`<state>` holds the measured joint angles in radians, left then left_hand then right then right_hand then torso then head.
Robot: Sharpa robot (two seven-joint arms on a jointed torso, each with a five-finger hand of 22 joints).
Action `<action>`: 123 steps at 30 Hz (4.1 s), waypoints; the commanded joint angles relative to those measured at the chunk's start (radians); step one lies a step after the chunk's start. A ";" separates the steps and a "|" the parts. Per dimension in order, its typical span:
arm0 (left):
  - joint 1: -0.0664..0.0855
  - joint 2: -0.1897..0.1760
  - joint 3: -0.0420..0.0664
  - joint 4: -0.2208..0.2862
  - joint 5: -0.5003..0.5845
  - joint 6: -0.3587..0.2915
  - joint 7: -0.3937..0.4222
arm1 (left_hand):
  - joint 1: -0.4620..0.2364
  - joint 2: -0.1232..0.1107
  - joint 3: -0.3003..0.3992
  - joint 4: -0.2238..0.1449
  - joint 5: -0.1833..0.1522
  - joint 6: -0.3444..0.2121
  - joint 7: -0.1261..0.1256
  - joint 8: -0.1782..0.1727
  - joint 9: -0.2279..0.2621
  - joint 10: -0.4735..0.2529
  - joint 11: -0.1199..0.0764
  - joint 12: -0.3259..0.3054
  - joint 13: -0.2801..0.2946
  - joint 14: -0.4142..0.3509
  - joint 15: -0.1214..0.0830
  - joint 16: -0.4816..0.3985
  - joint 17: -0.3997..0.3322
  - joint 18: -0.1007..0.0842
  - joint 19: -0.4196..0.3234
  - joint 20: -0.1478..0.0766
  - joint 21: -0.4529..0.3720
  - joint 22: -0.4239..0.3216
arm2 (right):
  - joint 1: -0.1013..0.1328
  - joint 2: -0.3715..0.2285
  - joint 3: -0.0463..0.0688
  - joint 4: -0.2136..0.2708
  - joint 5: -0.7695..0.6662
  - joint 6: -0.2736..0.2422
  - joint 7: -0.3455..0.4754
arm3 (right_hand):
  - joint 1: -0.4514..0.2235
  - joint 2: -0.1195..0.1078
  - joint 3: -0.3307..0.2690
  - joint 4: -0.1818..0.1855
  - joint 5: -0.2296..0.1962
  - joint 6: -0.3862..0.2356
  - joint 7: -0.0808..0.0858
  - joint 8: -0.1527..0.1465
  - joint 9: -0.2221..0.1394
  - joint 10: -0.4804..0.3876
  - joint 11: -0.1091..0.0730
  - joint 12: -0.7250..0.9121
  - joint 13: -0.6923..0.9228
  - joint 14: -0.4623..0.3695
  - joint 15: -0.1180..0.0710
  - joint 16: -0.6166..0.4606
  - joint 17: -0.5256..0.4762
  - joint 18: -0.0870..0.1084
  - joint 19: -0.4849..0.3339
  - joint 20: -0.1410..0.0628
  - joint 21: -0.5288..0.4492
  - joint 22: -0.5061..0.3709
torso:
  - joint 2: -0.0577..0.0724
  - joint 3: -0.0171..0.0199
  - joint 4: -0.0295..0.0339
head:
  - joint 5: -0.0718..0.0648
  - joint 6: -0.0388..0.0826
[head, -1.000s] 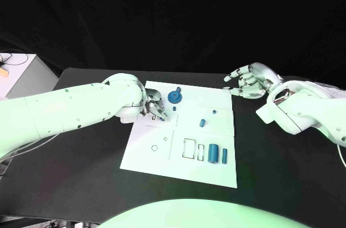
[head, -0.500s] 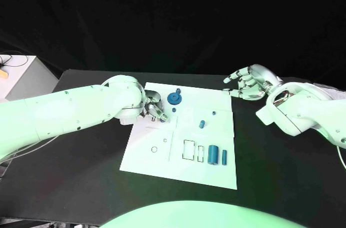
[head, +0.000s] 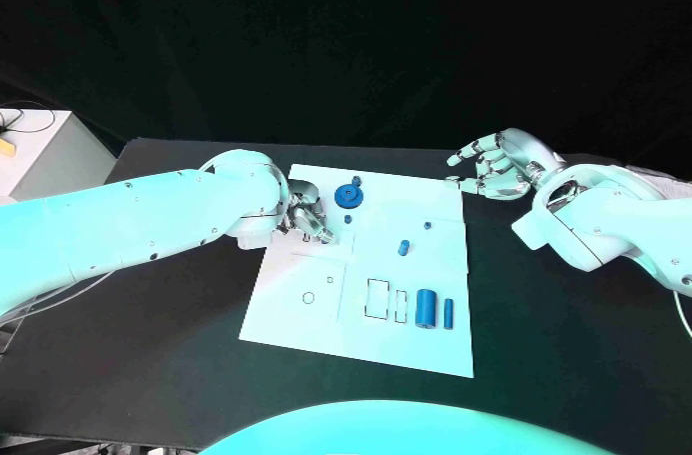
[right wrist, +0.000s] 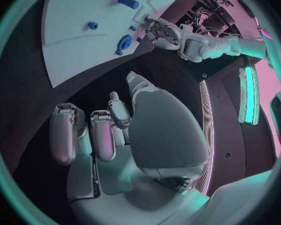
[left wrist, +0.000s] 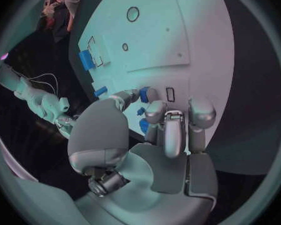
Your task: Assemble the parts on the task board
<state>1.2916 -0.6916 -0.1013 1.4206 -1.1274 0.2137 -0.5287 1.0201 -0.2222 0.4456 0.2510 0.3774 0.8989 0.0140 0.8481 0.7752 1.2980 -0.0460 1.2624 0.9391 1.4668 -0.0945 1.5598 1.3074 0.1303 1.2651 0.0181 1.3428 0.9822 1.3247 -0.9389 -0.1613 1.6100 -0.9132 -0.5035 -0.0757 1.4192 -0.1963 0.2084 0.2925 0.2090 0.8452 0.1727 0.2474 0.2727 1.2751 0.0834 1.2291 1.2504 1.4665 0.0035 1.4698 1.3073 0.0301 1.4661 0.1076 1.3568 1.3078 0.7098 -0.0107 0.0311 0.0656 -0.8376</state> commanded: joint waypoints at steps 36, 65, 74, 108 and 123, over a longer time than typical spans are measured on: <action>0.091 -0.046 0.096 -0.091 0.216 0.010 0.021 | 0.148 0.050 0.006 0.041 -0.171 -0.175 0.113 -0.191 -0.120 -0.290 0.095 -0.215 -0.357 0.001 0.078 -0.119 -0.013 0.034 -0.179 0.063 -0.171 -0.294 | -0.006 0.004 0.000 -0.010 -0.003 0.008 0.014 | -0.015 0.001 -0.013 -0.001 0.003 -0.012 -0.001 0.002 -0.002 -0.007 0.003 -0.003 -0.003 0.053 0.006 -0.006 0.102 0.021 -0.002 0.006 -0.008 0.135 | 0.004 0.0002 -0.0003 | 0.007 0.060; 0.106 0.159 0.064 -0.438 0.117 0.108 0.028 | 0.103 0.026 -0.028 0.041 -0.174 -0.162 0.114 -0.194 -0.146 -0.286 0.098 -0.203 -0.361 0.010 0.082 -0.107 0.004 0.032 -0.162 0.069 -0.163 -0.279 | -0.006 0.004 0.000 0.000 -0.003 0.004 0.017 | -0.017 0.005 -0.013 -0.001 0.005 -0.013 0.000 0.002 -0.003 -0.006 0.003 -0.002 -0.003 0.053 0.007 -0.006 0.103 0.021 -0.002 0.006 -0.009 0.134 | 0.014 -0.0056 -0.0043 | 0.023 0.076; 0.103 0.169 0.062 -0.459 0.109 0.124 0.027 | 0.099 0.025 -0.032 0.042 -0.175 -0.164 0.115 -0.194 -0.148 -0.291 0.098 -0.204 -0.362 0.008 0.082 -0.107 0.003 0.032 -0.164 0.069 -0.164 -0.280 | -0.006 0.001 0.000 0.002 -0.003 0.003 0.017 | -0.017 0.005 -0.013 -0.001 0.005 -0.013 0.000 0.002 -0.003 -0.006 0.003 -0.002 -0.003 0.053 0.007 -0.006 0.103 0.021 -0.002 0.006 -0.009 0.134 | 0.014 -0.0067 -0.0034 | 0.022 0.073; 0.082 0.178 0.040 -0.467 0.155 0.175 0.023 | 0.120 0.075 -0.011 0.039 -0.171 -0.155 0.113 -0.185 -0.161 -0.301 0.097 -0.199 -0.366 0.006 0.082 -0.103 0.005 0.032 -0.166 0.071 -0.164 -0.278 | -0.006 0.000 0.000 0.005 -0.004 0.002 0.016 | -0.017 0.005 -0.013 -0.001 0.005 -0.013 0.000 0.002 -0.003 -0.006 0.003 -0.002 -0.003 0.053 0.007 -0.006 0.103 0.021 -0.002 0.006 -0.009 0.134 | 0.014 -0.0056 -0.0043 | 0.023 0.064; 0.081 0.179 0.040 -0.468 0.174 0.166 0.024 | 0.223 0.106 0.088 0.031 -0.174 -0.142 0.092 -0.122 -0.140 -0.301 0.079 -0.194 -0.379 0.011 0.067 -0.092 0.016 0.029 -0.156 0.061 -0.147 -0.254 | -0.006 0.002 0.000 0.004 -0.004 0.004 0.015 | -0.018 0.008 -0.015 -0.002 0.009 -0.014 0.000 0.003 -0.003 -0.004 0.003 0.000 -0.002 0.054 0.007 -0.005 0.105 0.021 -0.001 0.006 -0.007 0.136 | 0.014 -0.0053 -0.0040 | 0.022 0.057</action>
<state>1.3730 -0.5150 -0.0615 0.9518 -0.9684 0.3743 -0.5121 1.2362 -0.1164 0.5288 0.2834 0.2040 0.7561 0.1105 0.7230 0.6315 0.9971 0.0428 1.0650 0.5613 1.4648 -0.0213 1.4641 1.3075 0.1461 1.1043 0.0823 1.1888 0.7274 1.3193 -0.9380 -0.1610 1.6132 -0.9125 -0.5052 -0.0705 1.4106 -0.1894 0.2002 0.2896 0.2150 0.8387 0.1721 0.2474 0.2710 1.2753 0.0835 1.2291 1.2493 1.4665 0.0035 1.4698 1.3078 0.0455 1.4661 0.1076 1.3530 1.3076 0.7243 -0.0160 0.0264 0.0874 -0.7790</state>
